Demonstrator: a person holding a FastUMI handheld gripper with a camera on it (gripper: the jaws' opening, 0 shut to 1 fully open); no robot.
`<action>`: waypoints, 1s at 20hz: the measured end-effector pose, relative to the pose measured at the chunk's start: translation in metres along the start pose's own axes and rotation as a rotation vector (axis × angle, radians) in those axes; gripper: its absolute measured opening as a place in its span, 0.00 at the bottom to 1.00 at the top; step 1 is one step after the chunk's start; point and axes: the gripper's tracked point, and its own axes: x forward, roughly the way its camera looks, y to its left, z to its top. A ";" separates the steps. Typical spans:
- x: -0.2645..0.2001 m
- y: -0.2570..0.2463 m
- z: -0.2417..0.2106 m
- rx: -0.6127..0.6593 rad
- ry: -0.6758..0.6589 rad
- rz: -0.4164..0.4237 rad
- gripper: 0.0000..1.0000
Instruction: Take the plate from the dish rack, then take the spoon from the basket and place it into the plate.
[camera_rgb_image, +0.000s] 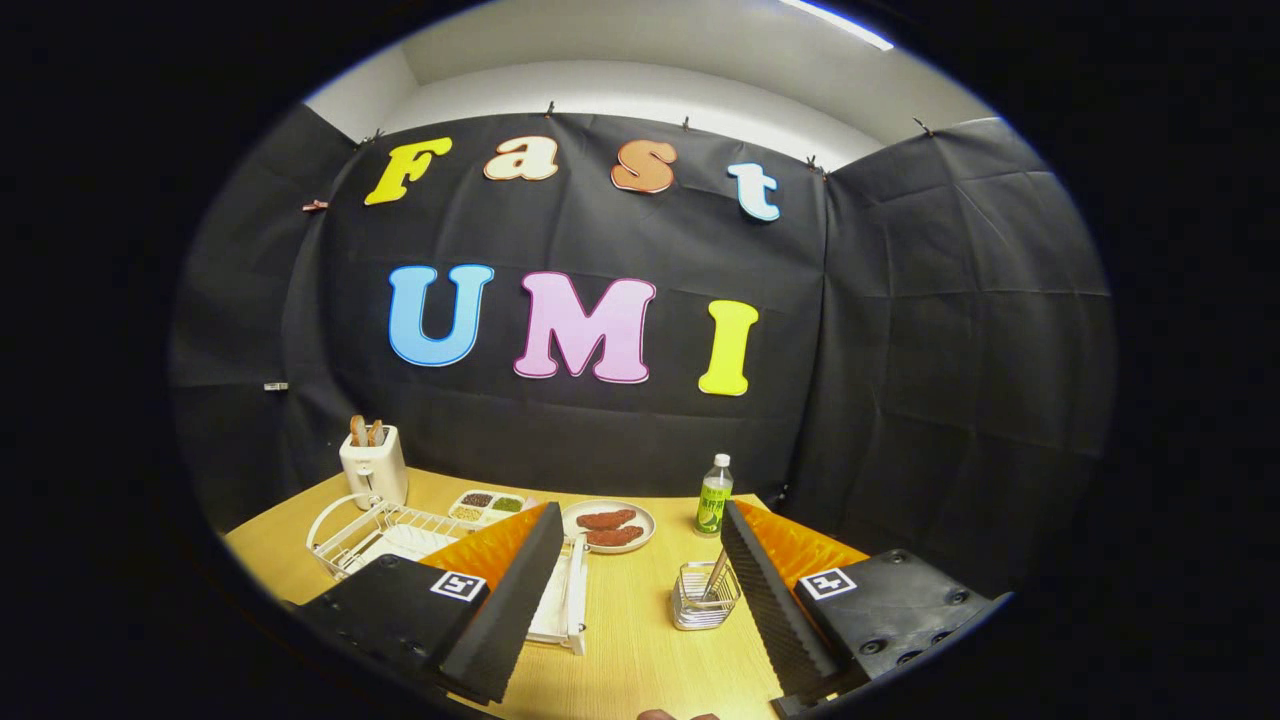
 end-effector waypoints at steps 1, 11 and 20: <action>-0.001 0.000 0.000 0.004 0.002 -0.003 0.97; 0.006 0.021 -0.003 0.037 0.057 0.056 0.97; 0.082 0.061 0.001 0.131 0.178 0.082 0.98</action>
